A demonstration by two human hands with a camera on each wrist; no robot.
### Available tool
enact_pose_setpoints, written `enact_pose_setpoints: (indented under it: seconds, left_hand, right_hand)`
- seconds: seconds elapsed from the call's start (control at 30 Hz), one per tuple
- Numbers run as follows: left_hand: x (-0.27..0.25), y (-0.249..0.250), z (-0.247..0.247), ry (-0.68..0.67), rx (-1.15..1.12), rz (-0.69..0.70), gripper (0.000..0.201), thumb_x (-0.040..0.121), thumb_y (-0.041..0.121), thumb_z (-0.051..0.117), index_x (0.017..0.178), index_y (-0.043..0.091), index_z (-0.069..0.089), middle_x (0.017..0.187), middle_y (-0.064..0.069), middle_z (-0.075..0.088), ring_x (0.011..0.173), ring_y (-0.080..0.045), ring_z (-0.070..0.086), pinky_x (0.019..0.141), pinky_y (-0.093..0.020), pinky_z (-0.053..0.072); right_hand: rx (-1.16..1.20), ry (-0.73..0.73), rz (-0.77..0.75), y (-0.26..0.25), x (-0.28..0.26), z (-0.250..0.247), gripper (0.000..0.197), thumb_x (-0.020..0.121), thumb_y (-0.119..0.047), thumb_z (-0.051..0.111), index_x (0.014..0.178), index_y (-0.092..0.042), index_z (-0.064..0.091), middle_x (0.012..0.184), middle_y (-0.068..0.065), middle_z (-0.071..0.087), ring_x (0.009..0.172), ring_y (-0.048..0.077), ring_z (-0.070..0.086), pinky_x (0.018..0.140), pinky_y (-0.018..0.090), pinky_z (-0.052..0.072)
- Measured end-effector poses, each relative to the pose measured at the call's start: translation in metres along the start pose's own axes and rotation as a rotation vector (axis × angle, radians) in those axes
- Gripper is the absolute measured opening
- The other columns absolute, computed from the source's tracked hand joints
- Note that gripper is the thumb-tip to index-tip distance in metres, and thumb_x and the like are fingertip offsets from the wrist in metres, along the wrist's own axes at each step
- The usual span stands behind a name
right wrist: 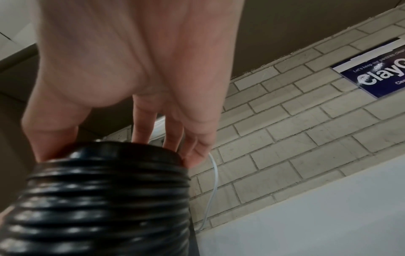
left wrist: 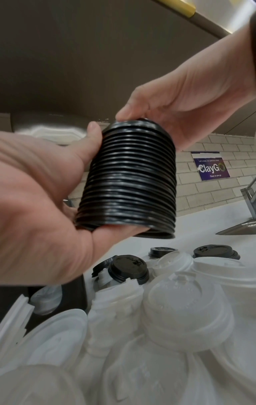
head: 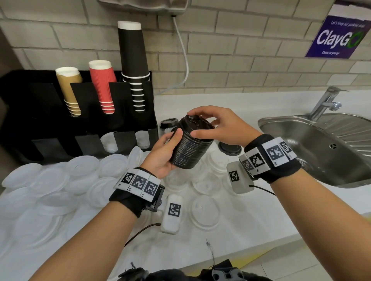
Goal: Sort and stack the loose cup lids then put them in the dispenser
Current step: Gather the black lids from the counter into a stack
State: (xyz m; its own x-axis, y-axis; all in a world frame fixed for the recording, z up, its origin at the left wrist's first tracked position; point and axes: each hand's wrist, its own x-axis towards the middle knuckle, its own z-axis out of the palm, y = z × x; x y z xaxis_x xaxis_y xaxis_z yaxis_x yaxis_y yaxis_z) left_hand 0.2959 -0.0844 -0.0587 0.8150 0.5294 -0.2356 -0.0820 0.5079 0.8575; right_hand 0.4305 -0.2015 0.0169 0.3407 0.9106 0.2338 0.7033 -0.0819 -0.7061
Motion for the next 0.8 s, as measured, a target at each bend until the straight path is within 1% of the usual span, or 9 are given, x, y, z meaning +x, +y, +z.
enact_pose_setpoints:
  seconds: [0.1,0.27,0.33,0.4,0.5,0.53,0.6,0.67,0.8]
  left_hand:
    - [-0.001,0.001,0.000,-0.033,-0.027,-0.005,0.076,0.070,0.046,0.066,0.137,0.013,0.051,0.131,-0.013,0.062,0.117,-0.030,0.062,0.087,-0.049,0.055]
    - [0.000,0.007,-0.004,-0.107,-0.094,0.003,0.064,0.071,0.045,0.068,0.128,0.015,0.061,0.123,-0.012,0.067,0.105,-0.025,0.069,0.073,-0.039,0.059]
    - [0.003,0.012,-0.007,-0.134,-0.112,0.032,0.056,0.075,0.045,0.066,0.123,0.018,0.064,0.124,-0.012,0.067,0.107,-0.025,0.068,0.078,-0.039,0.059]
    - [0.006,0.017,-0.011,-0.165,-0.123,0.058,0.052,0.079,0.046,0.063,0.123,0.019,0.063,0.127,-0.011,0.065,0.115,-0.026,0.064,0.088,-0.042,0.056]
    - [0.010,0.022,-0.017,-0.168,-0.149,0.075,0.054,0.080,0.045,0.060,0.126,0.016,0.061,0.131,-0.012,0.063,0.120,-0.028,0.061,0.096,-0.045,0.052]
    - [0.011,0.023,-0.018,-0.165,-0.152,0.076,0.057,0.080,0.046,0.060,0.128,0.015,0.060,0.131,-0.012,0.063,0.120,-0.028,0.061,0.097,-0.045,0.052]
    - [0.012,0.025,-0.021,-0.162,-0.140,0.077,0.063,0.080,0.047,0.059,0.133,0.014,0.057,0.132,-0.012,0.062,0.121,-0.027,0.060,0.096,-0.044,0.053]
    - [0.014,0.026,-0.022,-0.167,-0.129,0.074,0.065,0.080,0.048,0.058,0.134,0.014,0.055,0.132,-0.012,0.062,0.121,-0.027,0.060,0.095,-0.043,0.053]
    - [0.018,0.030,-0.024,-0.169,-0.101,0.071,0.068,0.080,0.049,0.058,0.138,0.014,0.052,0.134,-0.011,0.061,0.122,-0.027,0.059,0.096,-0.044,0.053]
  right_hand:
    - [0.014,-0.001,0.000,-0.002,0.002,-0.002,0.046,0.077,-0.024,0.078,0.121,-0.023,0.063,0.120,-0.013,0.061,0.113,0.004,0.054,0.083,0.007,0.045]
    - [-0.031,-0.010,-0.062,-0.010,0.010,0.001,0.046,0.075,-0.029,0.079,0.118,-0.023,0.064,0.119,-0.011,0.061,0.114,0.002,0.054,0.085,0.005,0.042]
    - [0.001,-0.025,-0.070,-0.011,0.014,-0.003,0.044,0.075,-0.034,0.079,0.116,-0.028,0.064,0.124,-0.007,0.057,0.118,0.002,0.051,0.089,0.006,0.043]
    - [0.088,0.042,-0.041,-0.005,0.020,-0.011,0.035,0.082,-0.044,0.070,0.115,-0.036,0.063,0.128,-0.007,0.053,0.122,0.001,0.048,0.096,0.014,0.043]
    - [0.042,0.200,0.152,0.027,0.034,-0.025,0.035,0.093,-0.042,0.055,0.121,-0.023,0.062,0.128,-0.001,0.058,0.115,0.010,0.053,0.099,0.029,0.043]
    - [-0.085,0.146,0.274,0.043,0.039,-0.029,0.037,0.095,-0.039,0.053,0.124,-0.017,0.060,0.129,0.003,0.058,0.114,0.014,0.053,0.098,0.029,0.042]
    - [-0.386,-0.116,0.545,0.080,0.047,-0.029,0.043,0.097,-0.036,0.050,0.131,-0.010,0.054,0.135,0.010,0.054,0.120,0.024,0.051,0.098,0.033,0.039]
    - [-0.568,-0.313,0.723,0.117,0.051,-0.023,0.052,0.096,-0.037,0.051,0.138,-0.007,0.045,0.143,0.014,0.045,0.128,0.030,0.045,0.104,0.037,0.036]
    - [-0.592,-0.292,0.825,0.163,0.053,-0.013,0.077,0.083,-0.044,0.065,0.148,-0.023,0.031,0.152,0.004,0.035,0.137,0.027,0.037,0.107,0.037,0.032]
